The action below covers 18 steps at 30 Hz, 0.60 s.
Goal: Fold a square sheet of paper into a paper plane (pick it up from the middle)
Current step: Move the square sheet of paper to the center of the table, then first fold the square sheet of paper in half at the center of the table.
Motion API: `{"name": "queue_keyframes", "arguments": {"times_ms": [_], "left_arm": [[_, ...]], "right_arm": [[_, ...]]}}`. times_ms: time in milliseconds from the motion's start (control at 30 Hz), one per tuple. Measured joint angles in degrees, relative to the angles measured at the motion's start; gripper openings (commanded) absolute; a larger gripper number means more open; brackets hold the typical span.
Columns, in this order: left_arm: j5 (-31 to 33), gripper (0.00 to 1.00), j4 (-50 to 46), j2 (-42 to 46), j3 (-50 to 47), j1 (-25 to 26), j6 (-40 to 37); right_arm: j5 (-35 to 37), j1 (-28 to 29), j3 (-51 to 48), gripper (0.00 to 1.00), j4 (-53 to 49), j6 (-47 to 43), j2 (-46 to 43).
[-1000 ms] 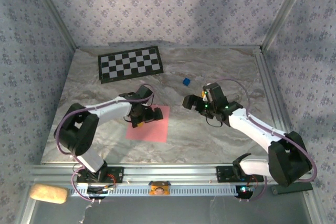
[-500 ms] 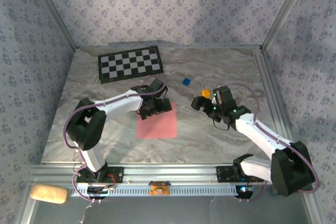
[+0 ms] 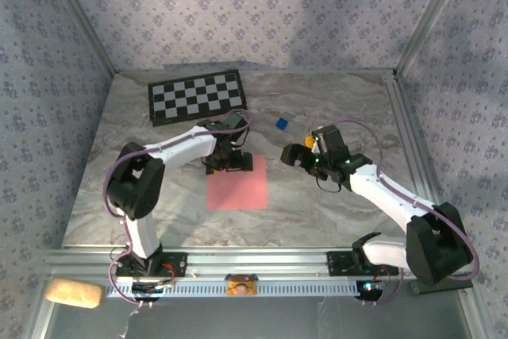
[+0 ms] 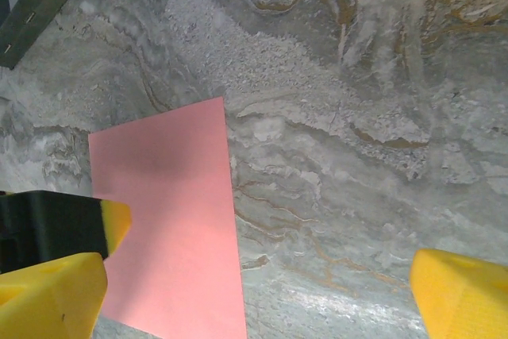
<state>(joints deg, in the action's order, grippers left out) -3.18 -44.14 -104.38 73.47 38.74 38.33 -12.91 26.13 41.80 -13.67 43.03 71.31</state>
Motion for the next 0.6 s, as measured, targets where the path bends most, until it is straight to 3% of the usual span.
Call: {"name": "queue_keyframes", "arguments": {"times_ms": [600], "left_arm": [[0.52, 1.00, -6.71, -7.91, 6.43, 3.17, -0.79]], "right_arm": [[0.02, 0.81, 2.08, 0.99, -1.64, 0.00, 4.50]]}}
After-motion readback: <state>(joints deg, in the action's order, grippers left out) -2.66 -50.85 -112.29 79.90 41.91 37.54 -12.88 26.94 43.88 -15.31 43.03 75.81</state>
